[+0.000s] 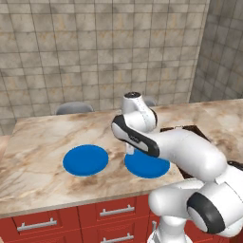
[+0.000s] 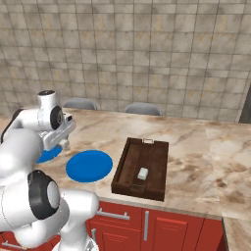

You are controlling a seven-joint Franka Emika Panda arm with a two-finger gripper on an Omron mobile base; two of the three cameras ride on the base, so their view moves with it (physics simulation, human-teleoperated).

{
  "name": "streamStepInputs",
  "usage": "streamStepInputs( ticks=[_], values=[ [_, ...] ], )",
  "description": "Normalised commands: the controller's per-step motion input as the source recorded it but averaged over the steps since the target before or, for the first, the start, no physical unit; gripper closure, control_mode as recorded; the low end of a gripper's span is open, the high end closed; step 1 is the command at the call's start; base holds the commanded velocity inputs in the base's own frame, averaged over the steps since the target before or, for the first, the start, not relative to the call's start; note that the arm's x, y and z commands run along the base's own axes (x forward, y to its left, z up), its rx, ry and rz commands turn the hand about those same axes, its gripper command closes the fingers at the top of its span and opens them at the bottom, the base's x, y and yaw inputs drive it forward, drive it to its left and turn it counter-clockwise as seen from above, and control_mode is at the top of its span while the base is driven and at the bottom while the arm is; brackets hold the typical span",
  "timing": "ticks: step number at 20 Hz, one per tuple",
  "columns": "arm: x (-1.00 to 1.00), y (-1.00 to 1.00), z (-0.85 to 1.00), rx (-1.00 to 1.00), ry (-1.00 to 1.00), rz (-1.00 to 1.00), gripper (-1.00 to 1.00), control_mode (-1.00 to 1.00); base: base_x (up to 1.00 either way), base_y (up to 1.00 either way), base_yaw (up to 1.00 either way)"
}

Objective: Move the dessert items from the plates to the tray.

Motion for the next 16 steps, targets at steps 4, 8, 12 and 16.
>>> streamStepInputs(
  ticks=[4,8,12,16],
  values=[
    [-0.21,-0.58,0.0,-0.01,-0.01,-0.21,1.0,-1.0,0.0,0.0,0.0],
    [-0.07,-0.58,0.03,-0.01,0.0,-0.22,1.0,-1.0,0.0,0.0,0.0],
    [-0.01,-0.57,0.05,0.0,0.0,-0.22,1.0,-1.0,0.0,0.0,0.0],
    [0.0,-0.52,0.16,0.0,0.0,-0.25,1.0,-1.0,0.0,0.0,0.0]
  ],
)
